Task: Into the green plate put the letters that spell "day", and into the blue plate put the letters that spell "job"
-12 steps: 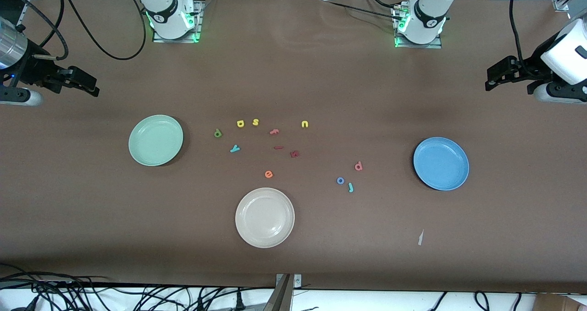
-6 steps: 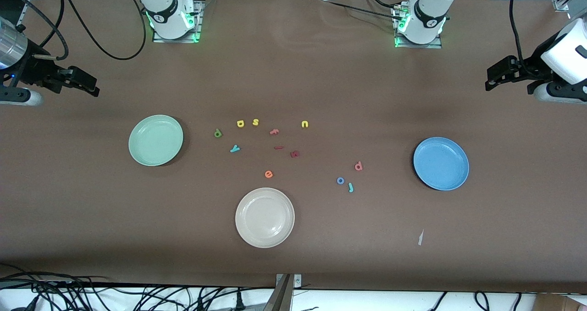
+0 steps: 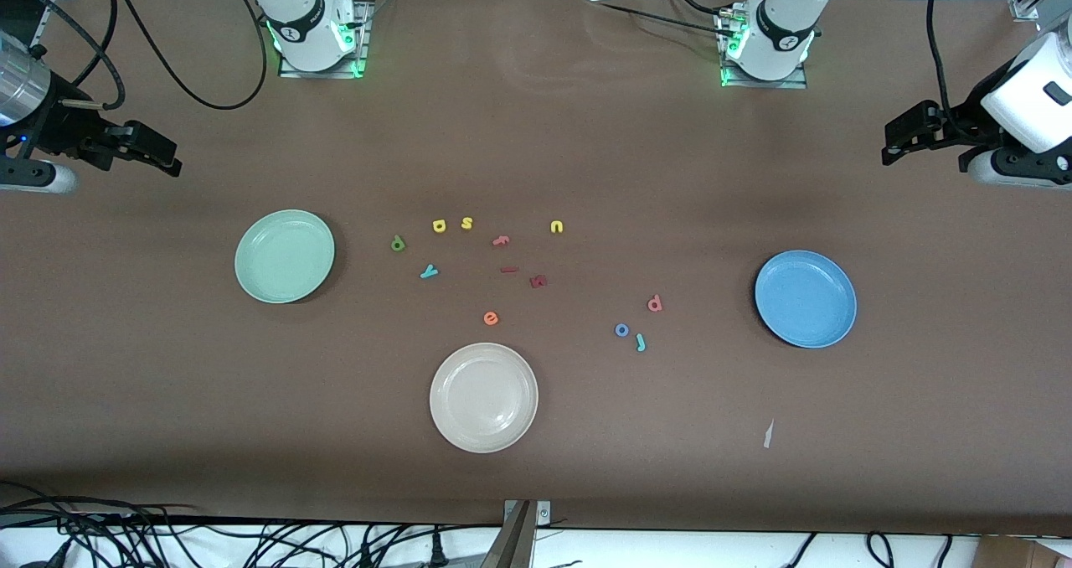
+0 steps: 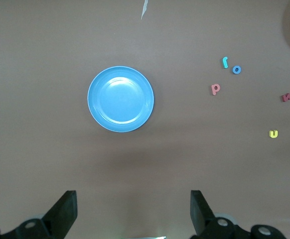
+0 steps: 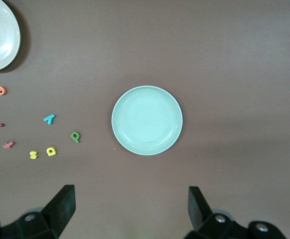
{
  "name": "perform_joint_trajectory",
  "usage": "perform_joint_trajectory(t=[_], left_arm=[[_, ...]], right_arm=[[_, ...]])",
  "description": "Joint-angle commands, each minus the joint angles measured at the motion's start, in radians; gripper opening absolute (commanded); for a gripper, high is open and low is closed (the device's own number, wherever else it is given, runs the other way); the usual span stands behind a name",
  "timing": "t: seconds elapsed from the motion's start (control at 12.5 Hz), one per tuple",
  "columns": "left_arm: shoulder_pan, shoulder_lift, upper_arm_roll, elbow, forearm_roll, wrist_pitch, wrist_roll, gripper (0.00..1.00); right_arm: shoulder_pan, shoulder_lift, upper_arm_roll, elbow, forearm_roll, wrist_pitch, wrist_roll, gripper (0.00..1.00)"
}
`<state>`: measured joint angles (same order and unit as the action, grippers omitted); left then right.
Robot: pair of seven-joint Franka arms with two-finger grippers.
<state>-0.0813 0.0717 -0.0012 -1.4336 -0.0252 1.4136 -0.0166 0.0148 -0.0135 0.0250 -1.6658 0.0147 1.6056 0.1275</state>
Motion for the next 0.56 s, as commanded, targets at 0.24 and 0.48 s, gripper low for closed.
perform_joint_trajectory(t=[0.24, 0.48], left_arm=[[-0.008, 0.007, -0.003, 0.028, 0.013, -0.018, -0.006, 1.0], [-0.008, 0.008, 0.0, 0.028, 0.014, -0.018, -0.005, 1.0]], right_arm=[[-0.007, -0.011, 0.009, 0.006, -0.001, -0.015, -0.012, 1.0], [-0.007, -0.011, 0.012, 0.006, 0.001, -0.015, -0.012, 1.0]])
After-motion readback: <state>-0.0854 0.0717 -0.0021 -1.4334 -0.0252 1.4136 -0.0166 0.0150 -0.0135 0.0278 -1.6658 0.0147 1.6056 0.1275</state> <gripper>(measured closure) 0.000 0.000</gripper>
